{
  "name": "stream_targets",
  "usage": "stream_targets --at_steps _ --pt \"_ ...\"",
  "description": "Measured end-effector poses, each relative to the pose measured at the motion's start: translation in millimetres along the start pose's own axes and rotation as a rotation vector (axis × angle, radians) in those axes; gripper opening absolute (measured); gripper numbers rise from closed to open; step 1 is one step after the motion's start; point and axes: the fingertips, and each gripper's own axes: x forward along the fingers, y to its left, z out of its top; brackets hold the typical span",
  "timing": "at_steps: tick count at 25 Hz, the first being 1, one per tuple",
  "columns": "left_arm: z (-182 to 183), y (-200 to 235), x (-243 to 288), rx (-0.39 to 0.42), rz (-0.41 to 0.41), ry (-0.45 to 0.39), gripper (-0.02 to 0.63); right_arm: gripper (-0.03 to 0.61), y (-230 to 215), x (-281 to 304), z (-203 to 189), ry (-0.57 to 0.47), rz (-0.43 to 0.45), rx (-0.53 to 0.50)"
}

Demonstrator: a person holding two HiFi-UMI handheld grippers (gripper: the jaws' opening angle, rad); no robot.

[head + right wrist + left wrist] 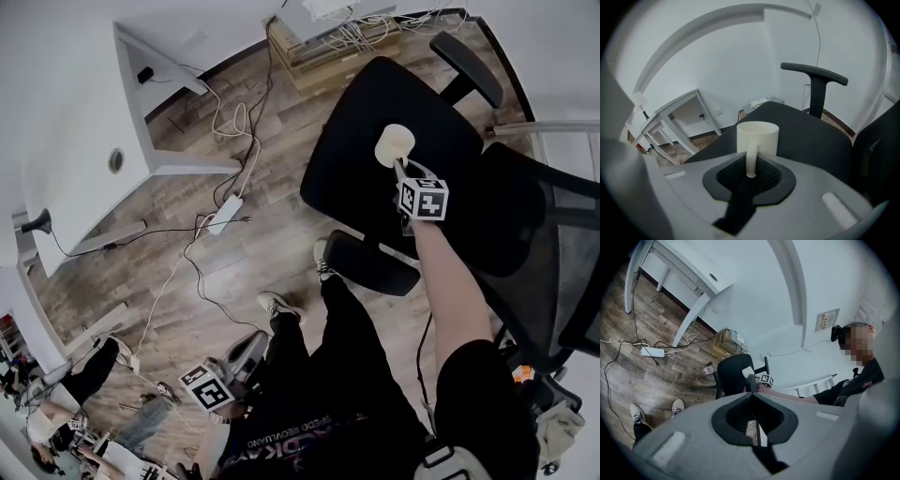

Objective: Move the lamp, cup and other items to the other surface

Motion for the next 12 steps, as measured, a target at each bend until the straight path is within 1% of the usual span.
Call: stream_targets --at_steps 8,12 --pt "-2 1 -2 -0.006 -0.012 -0.016 -0.003 0.063 6 0 -30 0.126 0.036 -0.042" --pt "-2 2 -5 -0.003 -0.021 -0.022 -0.002 0.106 5 -4 -46 0.192 0.043 -0.025"
